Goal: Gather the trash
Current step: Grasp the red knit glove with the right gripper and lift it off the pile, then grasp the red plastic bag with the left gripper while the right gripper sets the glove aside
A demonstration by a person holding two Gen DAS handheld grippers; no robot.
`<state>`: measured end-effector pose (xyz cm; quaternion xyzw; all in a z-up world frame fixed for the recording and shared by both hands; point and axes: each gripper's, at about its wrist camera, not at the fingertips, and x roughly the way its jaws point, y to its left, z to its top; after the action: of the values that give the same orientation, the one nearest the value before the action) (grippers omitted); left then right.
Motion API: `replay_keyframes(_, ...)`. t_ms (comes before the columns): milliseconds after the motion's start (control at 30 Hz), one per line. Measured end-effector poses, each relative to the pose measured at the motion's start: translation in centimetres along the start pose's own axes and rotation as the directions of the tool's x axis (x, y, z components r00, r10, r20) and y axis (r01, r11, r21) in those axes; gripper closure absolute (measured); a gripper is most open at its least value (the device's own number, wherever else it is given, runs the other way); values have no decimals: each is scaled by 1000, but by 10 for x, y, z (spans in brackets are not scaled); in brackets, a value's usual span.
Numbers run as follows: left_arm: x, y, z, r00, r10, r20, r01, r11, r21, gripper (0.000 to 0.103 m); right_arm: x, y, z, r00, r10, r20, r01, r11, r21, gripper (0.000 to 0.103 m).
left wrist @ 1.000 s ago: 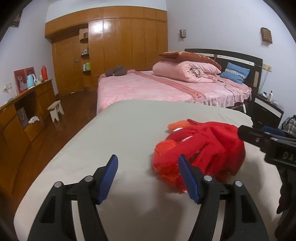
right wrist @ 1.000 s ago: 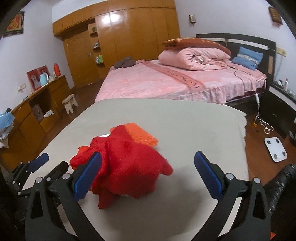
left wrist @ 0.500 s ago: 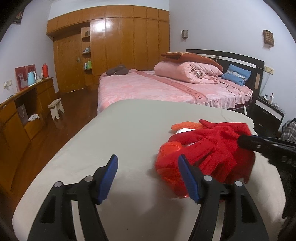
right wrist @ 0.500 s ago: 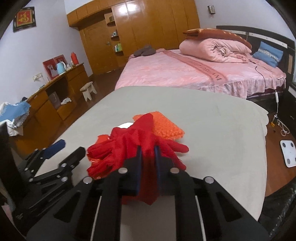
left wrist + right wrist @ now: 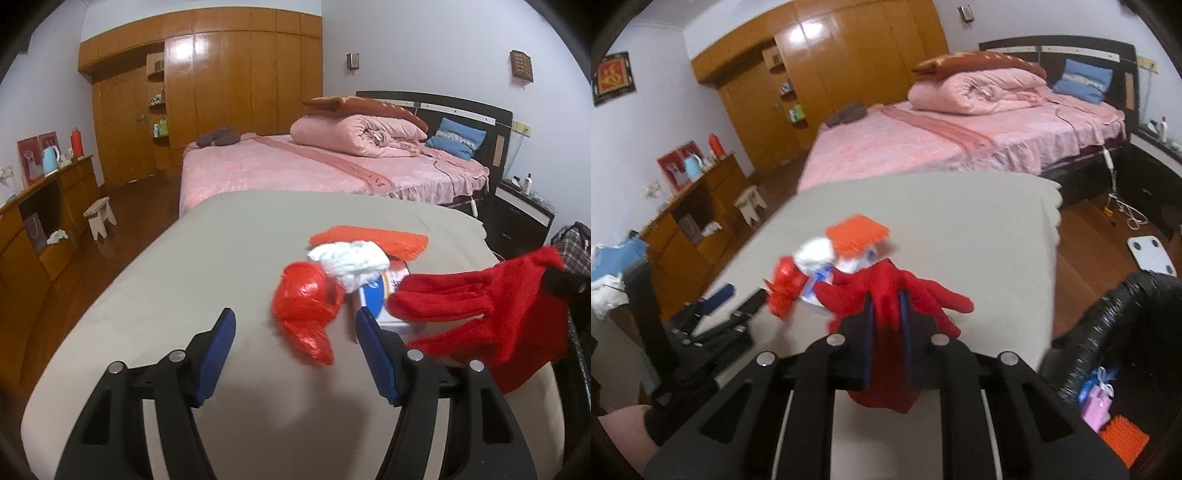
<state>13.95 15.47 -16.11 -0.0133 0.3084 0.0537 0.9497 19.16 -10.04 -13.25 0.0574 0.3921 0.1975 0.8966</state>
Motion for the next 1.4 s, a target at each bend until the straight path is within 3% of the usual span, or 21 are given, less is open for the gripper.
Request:
replay_keyframes(67,0,-4,-2,1000,-5,-6,5,1000,6,37,10,-5,-6,999,-5,-31,6,1000,25,86)
replay_keyframes(167,-1,-9,-5,1000,-10,-17,10,1000,19,37,20,-2,-17,995,-80,-57,79,997,-12,63)
replay_keyframes(233,-3,-11,-7,1000,-12,-19,12,1000,25,37,16,2,-21,990,-140,-29,139,989,-46,39)
replay_keyframes(300,-5,-11,-8,1000,-9,-17,10,999,30,37,9,4,-23,986,-163,14,164,985,-60,33)
replay_keyframes(533,-8,-4,-4,1000,-5,-8,5,1000,18,37,-9,19,-12,992,-88,93,96,991,-91,33)
replay_keyframes(767,23,2,2,999,-6,-46,7,1000,10,45,9,21,-3,995,-73,65,78,994,-76,34)
replay_keyframes(1033,55,5,12,992,-35,-120,34,999,-14,47,27,20,10,995,-70,67,75,994,-76,34)
replay_keyframes(1100,61,4,12,989,-46,-140,45,999,-14,52,29,21,13,995,-65,73,71,994,-77,34)
replay_keyframes(1233,68,-1,11,984,-55,-171,56,998,-4,72,31,25,17,995,-60,81,66,995,-77,34)
replay_keyframes(1400,56,2,12,991,-47,-125,45,999,-19,75,34,31,22,996,-50,79,57,995,-82,34)
